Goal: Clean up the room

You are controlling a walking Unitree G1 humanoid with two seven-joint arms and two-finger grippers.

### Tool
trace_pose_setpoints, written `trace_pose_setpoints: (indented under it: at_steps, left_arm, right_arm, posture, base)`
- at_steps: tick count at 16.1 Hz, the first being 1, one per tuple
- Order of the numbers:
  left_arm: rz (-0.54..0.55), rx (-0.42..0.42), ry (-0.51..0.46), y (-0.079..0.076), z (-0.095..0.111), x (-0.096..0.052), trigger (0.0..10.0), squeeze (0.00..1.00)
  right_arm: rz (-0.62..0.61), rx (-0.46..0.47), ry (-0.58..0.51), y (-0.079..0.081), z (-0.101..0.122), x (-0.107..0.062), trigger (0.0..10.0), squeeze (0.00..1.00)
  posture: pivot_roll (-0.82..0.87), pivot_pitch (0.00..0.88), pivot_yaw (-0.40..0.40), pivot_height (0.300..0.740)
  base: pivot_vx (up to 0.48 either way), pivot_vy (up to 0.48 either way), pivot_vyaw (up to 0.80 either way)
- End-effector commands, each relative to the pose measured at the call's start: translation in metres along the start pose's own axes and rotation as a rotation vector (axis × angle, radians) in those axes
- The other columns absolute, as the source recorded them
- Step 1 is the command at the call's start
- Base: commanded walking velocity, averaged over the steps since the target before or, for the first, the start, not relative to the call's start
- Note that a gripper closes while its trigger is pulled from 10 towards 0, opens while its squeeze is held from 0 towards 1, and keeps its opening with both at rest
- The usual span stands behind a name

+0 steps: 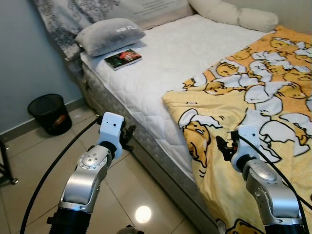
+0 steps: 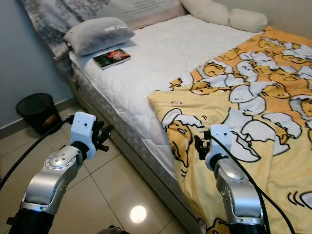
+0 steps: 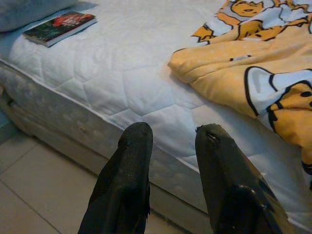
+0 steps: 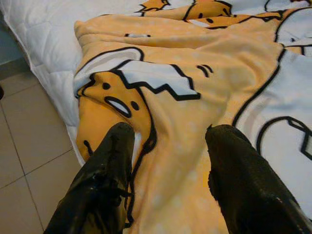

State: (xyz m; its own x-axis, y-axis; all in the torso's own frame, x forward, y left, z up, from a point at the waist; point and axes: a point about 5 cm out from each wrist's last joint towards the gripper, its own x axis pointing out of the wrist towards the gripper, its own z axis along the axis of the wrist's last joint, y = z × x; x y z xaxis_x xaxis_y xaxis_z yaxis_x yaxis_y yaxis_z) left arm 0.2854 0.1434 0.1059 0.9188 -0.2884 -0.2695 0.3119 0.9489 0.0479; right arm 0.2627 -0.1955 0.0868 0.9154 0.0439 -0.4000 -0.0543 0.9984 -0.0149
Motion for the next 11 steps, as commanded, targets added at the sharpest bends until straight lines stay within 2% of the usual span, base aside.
trace_pose_setpoints:
  at_steps: [1,3,5,11]
  left_arm:
    - [0.008,0.007,0.001,0.0009,0.0015,0.0018,10.0,0.0]
    - [0.008,0.005,0.0,-0.0013,0.0015,0.0026,10.0,0.0]
    - [0.021,-0.029,-0.007,-0.0012,0.0019,0.0027,10.0,0.0]
    - [-0.017,-0.001,-0.007,-0.0003,0.0059,0.0039,10.0,0.0]
  right_arm:
    - [-0.004,0.005,-0.002,-0.0025,0.0015,0.0001,10.0,0.0]
    - [-0.003,0.003,-0.001,-0.004,0.0025,0.001,10.0,0.0]
    - [0.004,-0.012,0.001,-0.003,0.006,0.004,10.0,0.0]
    - [-0.007,-0.005,0.01,-0.0004,0.0021,0.003,10.0,0.0]
  posture:
    - [-0.04,0.0,0.043,0.74]
    - [-0.03,0.0,0.027,0.74]
    - [-0.03,0.0,0.021,0.74]
    - [-0.04,0.0,0.049,0.74]
  base:
    - [0.0,-0.48,0.0]
    - [0.0,-0.48,0.0]
    - [0.0,0.0,0.0]
    - [0.0,0.0,0.0]
